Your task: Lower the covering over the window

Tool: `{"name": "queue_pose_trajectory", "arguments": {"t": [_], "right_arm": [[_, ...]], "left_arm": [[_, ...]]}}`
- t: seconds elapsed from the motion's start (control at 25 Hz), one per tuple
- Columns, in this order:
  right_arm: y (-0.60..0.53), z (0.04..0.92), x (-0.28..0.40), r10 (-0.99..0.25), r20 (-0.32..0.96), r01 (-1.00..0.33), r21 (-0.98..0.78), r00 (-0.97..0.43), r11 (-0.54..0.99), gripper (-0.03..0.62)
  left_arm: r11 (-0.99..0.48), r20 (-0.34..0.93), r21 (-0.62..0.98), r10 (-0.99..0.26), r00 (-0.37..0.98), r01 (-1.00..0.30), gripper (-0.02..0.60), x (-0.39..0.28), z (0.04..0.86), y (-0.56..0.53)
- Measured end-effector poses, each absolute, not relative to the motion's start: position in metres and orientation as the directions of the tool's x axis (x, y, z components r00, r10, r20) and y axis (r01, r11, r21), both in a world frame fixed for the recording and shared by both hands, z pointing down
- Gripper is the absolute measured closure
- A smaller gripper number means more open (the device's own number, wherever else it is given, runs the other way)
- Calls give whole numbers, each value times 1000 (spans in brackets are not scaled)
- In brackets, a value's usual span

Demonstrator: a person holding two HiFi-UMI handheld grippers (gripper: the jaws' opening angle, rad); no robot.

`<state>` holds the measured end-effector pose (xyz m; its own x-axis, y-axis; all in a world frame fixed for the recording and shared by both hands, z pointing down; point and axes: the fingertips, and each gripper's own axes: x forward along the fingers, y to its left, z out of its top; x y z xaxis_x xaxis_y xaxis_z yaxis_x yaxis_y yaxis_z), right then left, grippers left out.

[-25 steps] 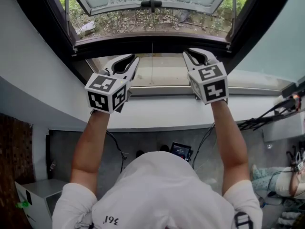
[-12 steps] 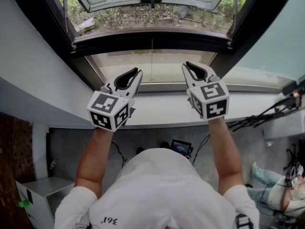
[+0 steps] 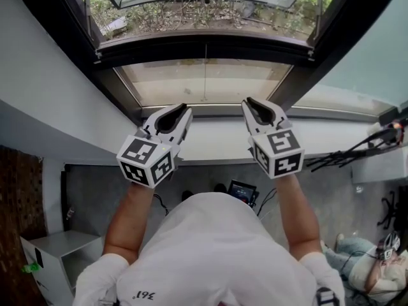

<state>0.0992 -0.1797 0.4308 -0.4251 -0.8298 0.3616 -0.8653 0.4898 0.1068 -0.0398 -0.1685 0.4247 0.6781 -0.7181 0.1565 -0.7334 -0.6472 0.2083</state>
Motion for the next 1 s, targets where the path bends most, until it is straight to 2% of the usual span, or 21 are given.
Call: {"name": "queue_pose_trajectory", "arguments": {"t": [1.0], "right_arm": [[-131, 476, 87, -794, 401, -858, 37, -457, 513, 548]], "left_arm": [[-650, 240, 300, -657, 714, -698, 523, -34, 481, -109]]}}
